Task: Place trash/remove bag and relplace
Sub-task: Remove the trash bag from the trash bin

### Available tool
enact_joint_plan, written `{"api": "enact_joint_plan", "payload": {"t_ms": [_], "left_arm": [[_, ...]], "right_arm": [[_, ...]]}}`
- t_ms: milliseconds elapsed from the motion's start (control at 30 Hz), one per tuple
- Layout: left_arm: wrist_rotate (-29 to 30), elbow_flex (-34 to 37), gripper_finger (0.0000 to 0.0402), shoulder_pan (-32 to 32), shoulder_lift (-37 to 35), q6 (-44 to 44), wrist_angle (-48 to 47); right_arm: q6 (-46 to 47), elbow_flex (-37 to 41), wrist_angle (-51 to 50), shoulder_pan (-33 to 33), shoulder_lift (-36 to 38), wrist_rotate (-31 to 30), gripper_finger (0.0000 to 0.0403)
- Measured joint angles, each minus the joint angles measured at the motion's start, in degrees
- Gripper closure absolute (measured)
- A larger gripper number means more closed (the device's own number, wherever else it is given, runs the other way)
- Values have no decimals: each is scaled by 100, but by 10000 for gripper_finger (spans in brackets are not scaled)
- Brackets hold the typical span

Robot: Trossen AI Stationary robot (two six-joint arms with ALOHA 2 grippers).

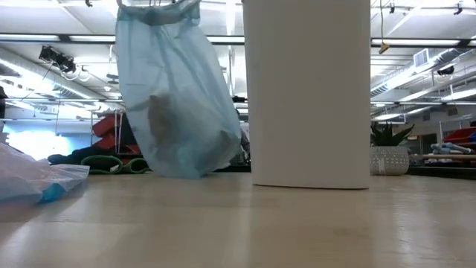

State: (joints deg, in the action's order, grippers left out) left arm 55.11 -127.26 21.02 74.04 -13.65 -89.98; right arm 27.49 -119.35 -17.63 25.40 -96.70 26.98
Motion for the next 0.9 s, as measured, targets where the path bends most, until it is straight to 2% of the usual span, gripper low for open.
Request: {"api": "enact_joint_plan", "payload": {"t_ms": [200, 400, 467, 533, 633, 700, 900], "left_arm": [[974, -9, 400, -2, -22, 102, 2], [2132, -9, 400, -1, -29, 190, -3], [2275, -9, 400, 0, -29, 83, -4], [1961, 20, 396, 0, -33, -228, 0], [727, 300, 387, 0, -35, -400, -2], [188, 623, 379, 0, -34, -517, 0], [-454, 2291, 335, 16, -32, -1188, 3]], "right_arm": [[-85, -2, 185, 27, 475, -126, 152], [-382, -2, -163, 27, 1106, -493, 162], [-496, -7, -463, 27, 1313, -710, 169], [-568, -7, -897, 25, 1521, -998, 176], [-703, -7, -1601, -58, 1750, -1475, 188], [-792, -7, -2053, -159, 1827, -1758, 195], [-943, -4, -2821, -546, 1679, -2146, 212]]}}
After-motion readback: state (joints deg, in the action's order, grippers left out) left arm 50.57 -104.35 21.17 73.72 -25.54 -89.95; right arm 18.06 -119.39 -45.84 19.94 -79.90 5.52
